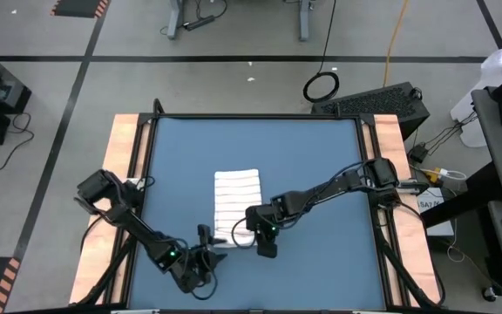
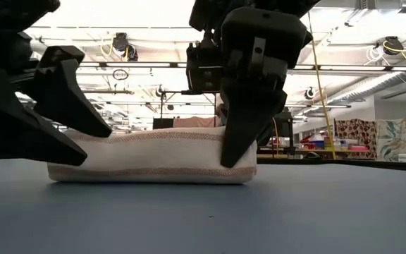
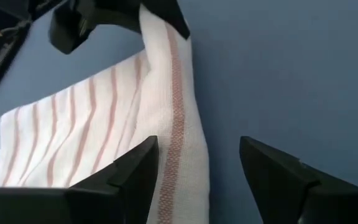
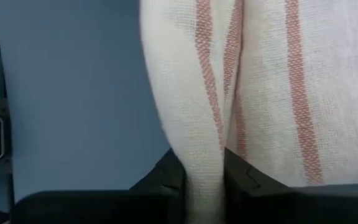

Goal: Roll towel
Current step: Roll the white towel

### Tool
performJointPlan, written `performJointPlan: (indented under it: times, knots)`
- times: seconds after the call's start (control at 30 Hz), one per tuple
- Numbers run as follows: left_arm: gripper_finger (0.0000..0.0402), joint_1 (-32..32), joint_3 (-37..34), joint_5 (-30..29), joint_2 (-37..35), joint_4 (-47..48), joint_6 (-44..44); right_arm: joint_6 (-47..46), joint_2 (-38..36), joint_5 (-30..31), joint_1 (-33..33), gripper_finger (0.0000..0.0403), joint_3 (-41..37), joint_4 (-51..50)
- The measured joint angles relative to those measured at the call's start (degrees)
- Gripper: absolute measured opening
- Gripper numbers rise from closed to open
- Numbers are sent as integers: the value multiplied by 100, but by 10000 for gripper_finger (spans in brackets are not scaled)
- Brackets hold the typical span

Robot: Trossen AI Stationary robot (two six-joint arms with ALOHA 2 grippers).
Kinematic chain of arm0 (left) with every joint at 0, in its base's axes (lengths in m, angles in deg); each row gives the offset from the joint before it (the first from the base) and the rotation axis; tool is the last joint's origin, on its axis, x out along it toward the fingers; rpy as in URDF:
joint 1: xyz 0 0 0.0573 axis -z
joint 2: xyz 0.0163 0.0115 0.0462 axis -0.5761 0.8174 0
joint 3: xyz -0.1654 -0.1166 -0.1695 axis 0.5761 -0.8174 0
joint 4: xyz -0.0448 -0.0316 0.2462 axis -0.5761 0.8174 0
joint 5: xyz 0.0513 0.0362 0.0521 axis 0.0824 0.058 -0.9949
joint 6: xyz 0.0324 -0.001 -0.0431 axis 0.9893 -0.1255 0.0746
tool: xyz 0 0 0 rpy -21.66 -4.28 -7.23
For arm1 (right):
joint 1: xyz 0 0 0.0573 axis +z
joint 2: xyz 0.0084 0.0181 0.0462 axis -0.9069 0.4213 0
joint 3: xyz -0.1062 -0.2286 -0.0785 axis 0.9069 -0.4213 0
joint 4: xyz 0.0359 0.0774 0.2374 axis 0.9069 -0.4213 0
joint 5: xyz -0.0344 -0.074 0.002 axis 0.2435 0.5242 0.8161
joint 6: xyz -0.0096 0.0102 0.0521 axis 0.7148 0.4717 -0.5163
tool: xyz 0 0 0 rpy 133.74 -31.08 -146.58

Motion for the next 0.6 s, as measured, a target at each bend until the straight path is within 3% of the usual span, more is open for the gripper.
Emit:
performJointPlan:
  times: [0.3, 0.43, 0.6]
  knots:
    - [196, -259, 11, -127, 164, 517, -660, 7, -2, -84, 2, 44, 0, 17]
    - [185, -421, 0, 107, 157, 795, -1032, 39, -4, 5, 2, 44, 2, 17]
    - [146, -497, -42, 336, 142, 799, -1192, 339, -54, 444, 133, 83, 2, -125]
